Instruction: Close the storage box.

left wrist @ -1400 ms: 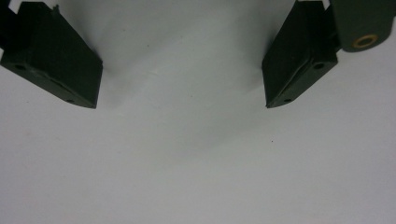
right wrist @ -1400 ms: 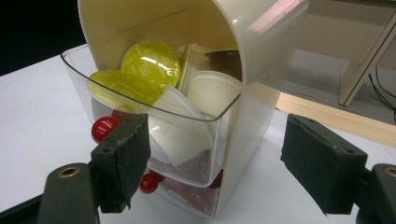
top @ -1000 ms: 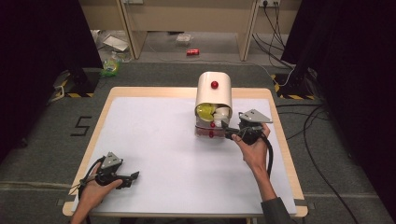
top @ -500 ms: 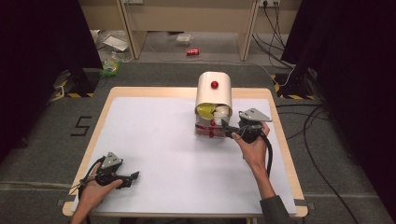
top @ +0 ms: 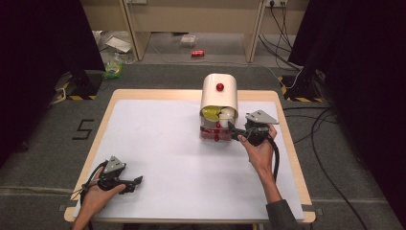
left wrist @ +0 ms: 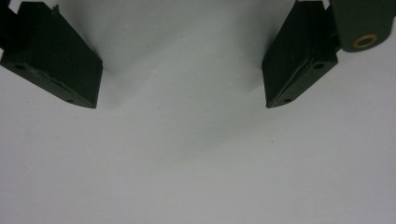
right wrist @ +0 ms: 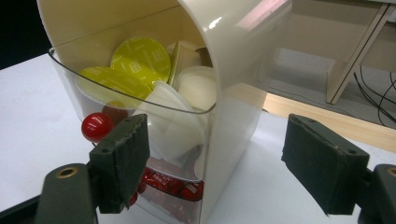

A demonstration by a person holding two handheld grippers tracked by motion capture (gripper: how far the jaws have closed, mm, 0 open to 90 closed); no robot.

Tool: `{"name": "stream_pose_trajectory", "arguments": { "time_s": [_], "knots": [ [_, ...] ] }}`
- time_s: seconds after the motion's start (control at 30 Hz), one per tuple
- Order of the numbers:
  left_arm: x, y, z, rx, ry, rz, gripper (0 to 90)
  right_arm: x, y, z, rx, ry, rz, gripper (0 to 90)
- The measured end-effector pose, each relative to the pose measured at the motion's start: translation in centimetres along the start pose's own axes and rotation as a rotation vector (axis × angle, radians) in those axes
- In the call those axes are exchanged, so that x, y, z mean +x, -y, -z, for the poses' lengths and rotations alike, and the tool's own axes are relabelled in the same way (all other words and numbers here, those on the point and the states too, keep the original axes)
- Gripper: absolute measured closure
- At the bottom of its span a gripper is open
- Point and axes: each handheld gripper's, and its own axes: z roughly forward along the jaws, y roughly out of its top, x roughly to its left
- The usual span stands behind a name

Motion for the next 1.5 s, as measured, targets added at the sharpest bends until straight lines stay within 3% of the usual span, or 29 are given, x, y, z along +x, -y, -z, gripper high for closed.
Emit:
{"name": "stream_pose_trajectory", "arguments": {
  "time_s": [0.57,1.5],
  "knots": [
    [0.0,0.0,0.0,0.000,-0.001,-0.001,11.5,-0.6,0.2,1.0,0.003,0.008,-0.014,26.9],
    [0.0,0.0,0.0,0.001,-0.002,-0.002,11.5,-1.6,1.6,3.1,0.031,0.032,-0.010,20.3]
  ]
}}
